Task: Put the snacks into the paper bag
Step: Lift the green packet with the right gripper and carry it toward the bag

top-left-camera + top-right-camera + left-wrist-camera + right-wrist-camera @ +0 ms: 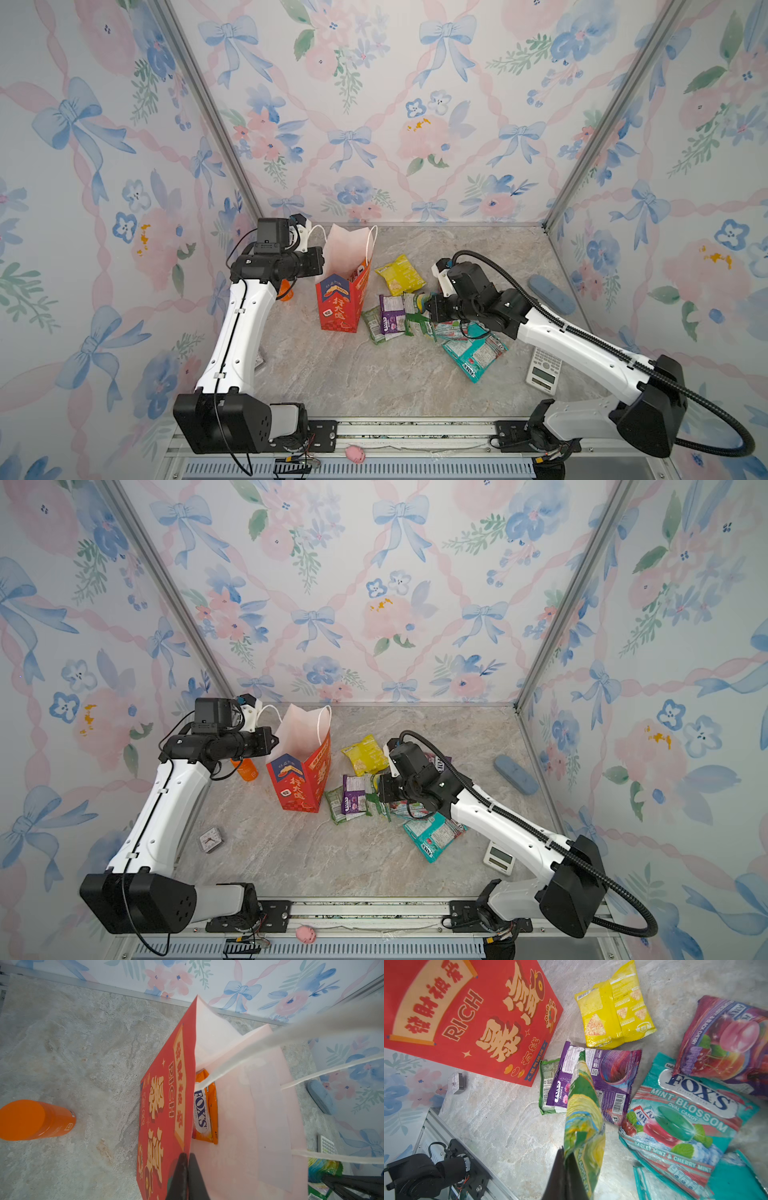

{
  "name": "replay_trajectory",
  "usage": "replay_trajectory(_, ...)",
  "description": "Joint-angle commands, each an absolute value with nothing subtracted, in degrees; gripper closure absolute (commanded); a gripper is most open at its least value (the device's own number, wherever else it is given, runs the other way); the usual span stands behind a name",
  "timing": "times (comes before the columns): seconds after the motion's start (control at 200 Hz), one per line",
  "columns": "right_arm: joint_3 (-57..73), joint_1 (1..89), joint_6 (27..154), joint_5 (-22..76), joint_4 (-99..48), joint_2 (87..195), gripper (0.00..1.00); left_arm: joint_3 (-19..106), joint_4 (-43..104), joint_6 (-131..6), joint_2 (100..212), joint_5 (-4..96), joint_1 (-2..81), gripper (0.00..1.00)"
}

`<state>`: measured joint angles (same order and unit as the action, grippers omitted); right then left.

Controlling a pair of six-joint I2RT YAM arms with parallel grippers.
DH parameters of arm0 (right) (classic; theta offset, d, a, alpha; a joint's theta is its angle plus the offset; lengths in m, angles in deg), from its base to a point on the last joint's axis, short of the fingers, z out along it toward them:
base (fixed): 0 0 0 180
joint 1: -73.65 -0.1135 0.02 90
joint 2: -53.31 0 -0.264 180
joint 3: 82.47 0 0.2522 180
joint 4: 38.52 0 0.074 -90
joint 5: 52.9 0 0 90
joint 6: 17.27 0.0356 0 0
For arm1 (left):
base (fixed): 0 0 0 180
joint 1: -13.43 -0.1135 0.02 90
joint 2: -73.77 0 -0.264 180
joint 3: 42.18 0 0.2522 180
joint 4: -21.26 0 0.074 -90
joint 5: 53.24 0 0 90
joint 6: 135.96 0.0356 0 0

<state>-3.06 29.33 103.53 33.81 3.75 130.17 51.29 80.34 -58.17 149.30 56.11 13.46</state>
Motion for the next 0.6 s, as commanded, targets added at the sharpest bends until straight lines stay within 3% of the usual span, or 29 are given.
replay_trajectory(0.0,0.13,29.99,102.30,35.50,1.72,129.19,1.00,50.91,80.61,-57.74,148.05,56.56,13.31,1.00)
replay_trajectory(0.595,12.58,30.81,95.89,42.20,-0.13,133.54,1.00,50.62,80.51,-58.14,148.27,56.92,13.34,1.00)
